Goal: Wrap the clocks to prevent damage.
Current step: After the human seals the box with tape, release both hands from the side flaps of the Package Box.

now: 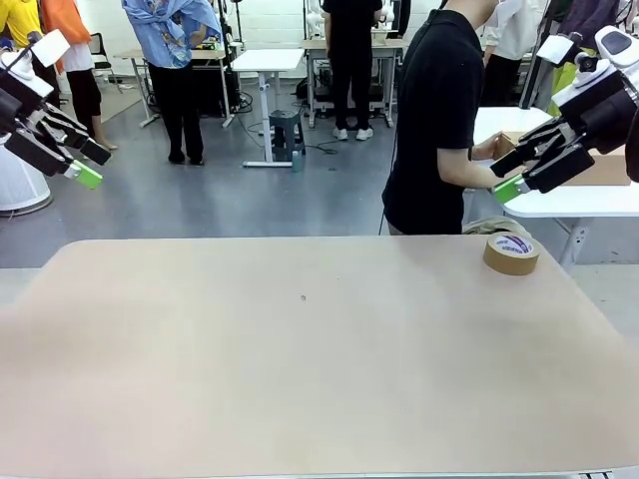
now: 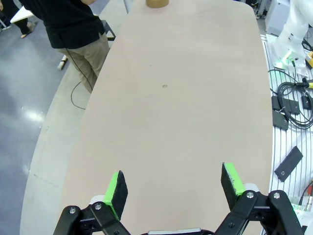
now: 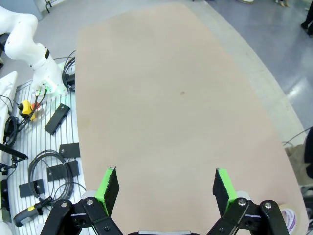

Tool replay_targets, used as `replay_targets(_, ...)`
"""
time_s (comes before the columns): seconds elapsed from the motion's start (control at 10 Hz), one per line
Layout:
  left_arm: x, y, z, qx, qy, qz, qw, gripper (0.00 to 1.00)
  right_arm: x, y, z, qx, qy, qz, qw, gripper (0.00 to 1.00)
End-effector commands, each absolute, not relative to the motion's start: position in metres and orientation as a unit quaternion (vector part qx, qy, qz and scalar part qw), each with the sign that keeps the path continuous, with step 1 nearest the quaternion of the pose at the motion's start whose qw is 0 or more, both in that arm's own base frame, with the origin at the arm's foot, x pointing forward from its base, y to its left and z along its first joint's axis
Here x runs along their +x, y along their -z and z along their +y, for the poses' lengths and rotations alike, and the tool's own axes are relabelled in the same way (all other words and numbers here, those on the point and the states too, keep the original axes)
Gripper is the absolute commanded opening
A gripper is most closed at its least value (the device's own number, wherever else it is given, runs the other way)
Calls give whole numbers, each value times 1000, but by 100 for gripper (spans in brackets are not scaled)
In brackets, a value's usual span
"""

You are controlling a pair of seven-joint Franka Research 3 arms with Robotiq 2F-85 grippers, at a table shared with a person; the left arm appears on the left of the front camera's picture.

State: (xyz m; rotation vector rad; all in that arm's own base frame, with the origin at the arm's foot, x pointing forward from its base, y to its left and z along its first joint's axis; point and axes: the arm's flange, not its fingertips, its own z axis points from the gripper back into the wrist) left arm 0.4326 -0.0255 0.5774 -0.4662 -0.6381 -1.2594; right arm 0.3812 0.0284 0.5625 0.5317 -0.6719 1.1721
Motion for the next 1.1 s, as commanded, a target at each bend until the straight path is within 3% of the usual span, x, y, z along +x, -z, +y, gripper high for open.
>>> replay_targets(0.0,433,-577,-26,-210,573,-290,737,100,382,-563,29,243,-534,-311,748,100)
replay_targets(1.0,433,-577,-26,-210,573,-290,737,100,382,-563,29,243,-534,-311,748,100)
